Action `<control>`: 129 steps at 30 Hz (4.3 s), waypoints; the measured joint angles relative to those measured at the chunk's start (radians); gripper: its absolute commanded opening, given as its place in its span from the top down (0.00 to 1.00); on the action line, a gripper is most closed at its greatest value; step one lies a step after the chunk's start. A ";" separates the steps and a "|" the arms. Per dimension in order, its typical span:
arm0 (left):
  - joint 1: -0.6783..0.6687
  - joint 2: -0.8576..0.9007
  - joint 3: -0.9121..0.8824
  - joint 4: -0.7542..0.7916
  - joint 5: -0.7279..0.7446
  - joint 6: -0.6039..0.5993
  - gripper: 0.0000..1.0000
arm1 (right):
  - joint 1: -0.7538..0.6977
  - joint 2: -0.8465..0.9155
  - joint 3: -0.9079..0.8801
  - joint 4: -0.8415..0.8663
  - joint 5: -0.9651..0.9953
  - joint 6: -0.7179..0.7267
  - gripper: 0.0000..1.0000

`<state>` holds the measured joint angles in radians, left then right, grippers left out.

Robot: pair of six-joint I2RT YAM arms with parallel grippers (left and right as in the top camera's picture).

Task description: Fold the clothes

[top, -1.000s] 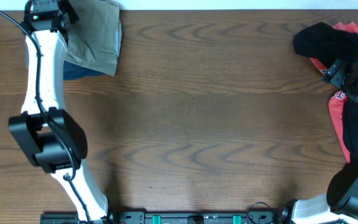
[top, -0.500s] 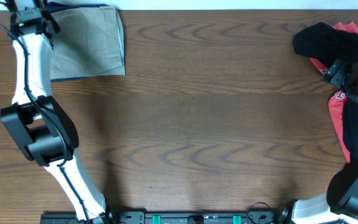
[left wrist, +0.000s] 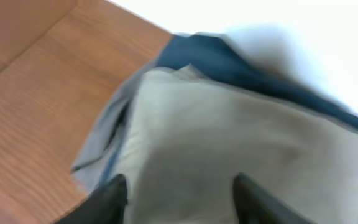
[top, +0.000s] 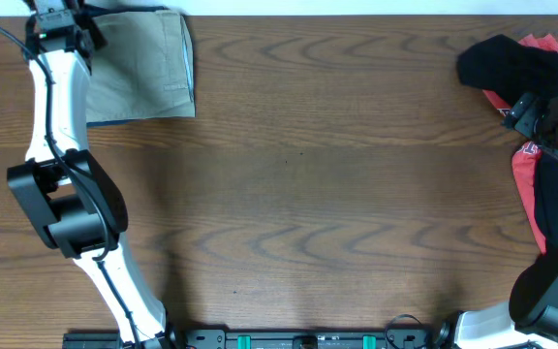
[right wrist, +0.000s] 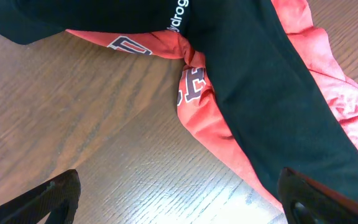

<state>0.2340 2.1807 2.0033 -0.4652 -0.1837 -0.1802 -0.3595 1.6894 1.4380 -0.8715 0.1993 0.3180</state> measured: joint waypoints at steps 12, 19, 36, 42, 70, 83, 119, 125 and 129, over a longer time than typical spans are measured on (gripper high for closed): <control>-0.005 0.013 0.000 0.170 0.047 -0.002 0.78 | 0.000 0.000 0.000 0.000 0.000 0.000 0.01; 0.008 0.151 0.000 0.205 0.050 0.006 0.75 | 0.000 0.000 0.000 0.000 0.000 0.000 0.01; 0.030 0.139 0.000 0.203 0.021 0.105 0.18 | 0.000 0.000 0.000 0.000 0.000 0.000 0.01; 0.016 -0.047 0.005 0.082 0.020 0.096 0.02 | 0.000 0.000 0.000 0.000 0.000 0.000 0.01; -0.271 -0.709 -0.222 -0.772 0.275 -0.063 0.02 | 0.000 0.000 0.000 0.000 0.000 0.000 0.01; -0.337 -1.206 -0.782 -0.757 0.312 -0.102 0.02 | 0.000 0.000 0.000 0.000 0.000 0.000 0.01; -0.349 -1.698 -1.612 0.158 0.335 -0.026 0.02 | 0.000 0.000 0.000 0.000 0.000 0.000 0.01; -0.348 -1.959 -1.825 0.336 0.335 0.032 0.02 | 0.000 0.000 0.000 0.000 0.000 0.000 0.01; -0.346 -2.034 -1.908 0.416 0.334 0.063 0.02 | 0.000 0.000 0.000 0.000 0.000 0.000 0.01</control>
<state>-0.1123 0.1467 0.0956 -0.0494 0.1505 -0.1169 -0.3595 1.6894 1.4380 -0.8715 0.1997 0.3180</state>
